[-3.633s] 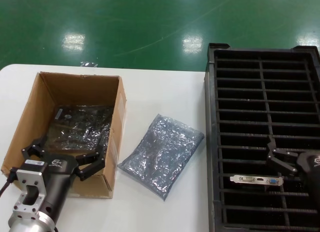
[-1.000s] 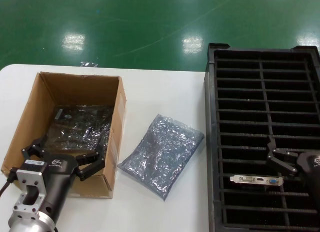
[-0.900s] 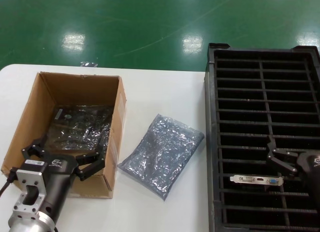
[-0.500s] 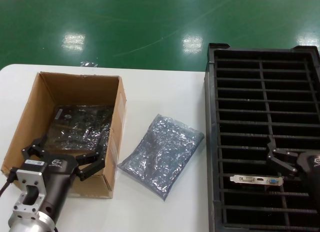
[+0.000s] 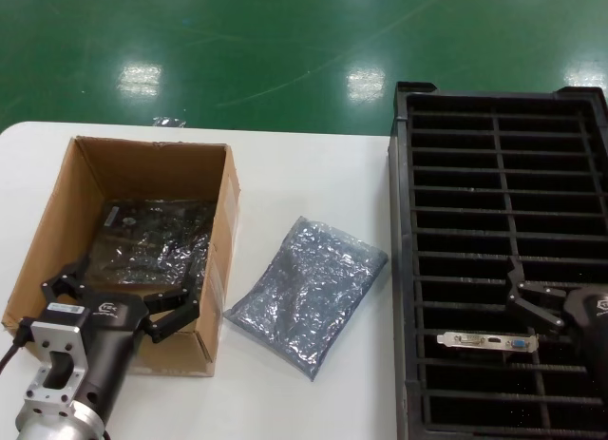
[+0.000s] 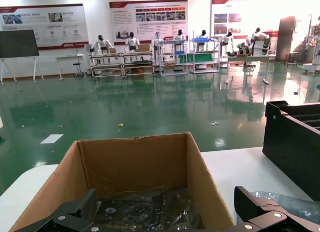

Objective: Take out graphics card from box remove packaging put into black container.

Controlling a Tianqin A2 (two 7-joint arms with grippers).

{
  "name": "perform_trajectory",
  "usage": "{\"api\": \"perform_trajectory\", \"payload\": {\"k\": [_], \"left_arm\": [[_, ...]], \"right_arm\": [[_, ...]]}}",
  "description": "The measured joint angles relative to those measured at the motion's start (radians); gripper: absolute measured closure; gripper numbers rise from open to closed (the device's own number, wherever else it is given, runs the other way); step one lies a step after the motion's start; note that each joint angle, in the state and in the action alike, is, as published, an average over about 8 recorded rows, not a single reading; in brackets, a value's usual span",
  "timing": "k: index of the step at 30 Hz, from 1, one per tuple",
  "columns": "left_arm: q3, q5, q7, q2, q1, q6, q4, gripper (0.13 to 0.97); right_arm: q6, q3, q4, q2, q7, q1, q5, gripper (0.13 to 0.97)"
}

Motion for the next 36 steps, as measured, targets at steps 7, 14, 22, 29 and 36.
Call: {"api": "perform_trajectory", "payload": {"k": [7, 14, 22, 29, 36], "left_arm": [[0.0, 0.0, 0.0, 0.0, 0.0, 0.0, 0.0, 0.132], [0.0, 0.0, 0.0, 0.0, 0.0, 0.0, 0.0, 0.132], [0.0, 0.0, 0.0, 0.0, 0.0, 0.0, 0.0, 0.132], [0.0, 0.0, 0.0, 0.0, 0.0, 0.0, 0.0, 0.132], [0.0, 0.0, 0.0, 0.0, 0.0, 0.0, 0.0, 0.132]], "right_arm": [[0.0, 0.0, 0.0, 0.0, 0.0, 0.0, 0.0, 0.129], [0.0, 0.0, 0.0, 0.0, 0.0, 0.0, 0.0, 0.129], [0.0, 0.0, 0.0, 0.0, 0.0, 0.0, 0.0, 0.129], [0.0, 0.0, 0.0, 0.0, 0.0, 0.0, 0.0, 0.129], [0.0, 0.0, 0.0, 0.0, 0.0, 0.0, 0.0, 0.129]]}}
